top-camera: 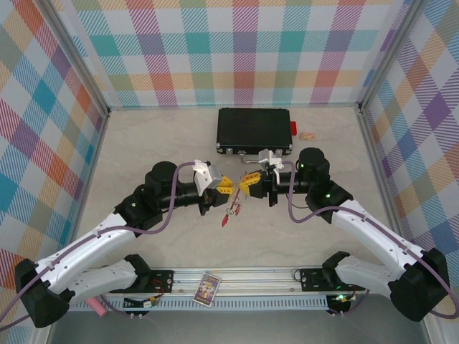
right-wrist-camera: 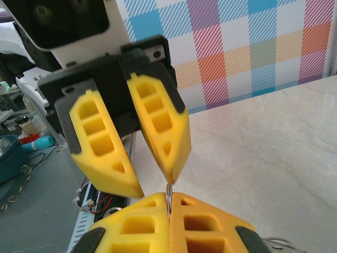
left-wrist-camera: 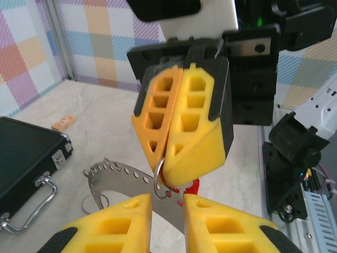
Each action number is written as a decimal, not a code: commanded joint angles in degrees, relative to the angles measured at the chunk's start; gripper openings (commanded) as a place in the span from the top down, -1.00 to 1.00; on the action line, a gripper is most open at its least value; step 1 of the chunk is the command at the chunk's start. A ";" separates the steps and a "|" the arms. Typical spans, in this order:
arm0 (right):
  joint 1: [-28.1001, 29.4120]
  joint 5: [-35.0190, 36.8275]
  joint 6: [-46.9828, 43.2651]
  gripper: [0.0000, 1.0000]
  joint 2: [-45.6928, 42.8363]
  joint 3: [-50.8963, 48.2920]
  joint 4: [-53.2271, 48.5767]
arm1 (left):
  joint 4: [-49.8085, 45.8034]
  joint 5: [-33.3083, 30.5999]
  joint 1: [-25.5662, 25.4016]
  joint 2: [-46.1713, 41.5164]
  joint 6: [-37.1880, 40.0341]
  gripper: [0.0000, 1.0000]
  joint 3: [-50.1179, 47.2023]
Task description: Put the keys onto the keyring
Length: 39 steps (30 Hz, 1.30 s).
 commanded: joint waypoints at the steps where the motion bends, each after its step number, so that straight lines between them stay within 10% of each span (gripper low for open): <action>1: -0.13 -2.44 0.25 1.00 -1.01 0.98 2.93 | 0.27 2.36 0.07 0.49 0.34 0.58 1.54; 33: -0.13 -6.58 4.89 1.00 0.15 -0.21 8.07 | 8.70 7.04 0.19 1.88 -2.11 1.00 0.04; 39: -0.33 -2.22 3.65 0.49 -2.05 -1.40 6.25 | 8.54 6.00 0.24 1.45 -1.95 1.00 0.07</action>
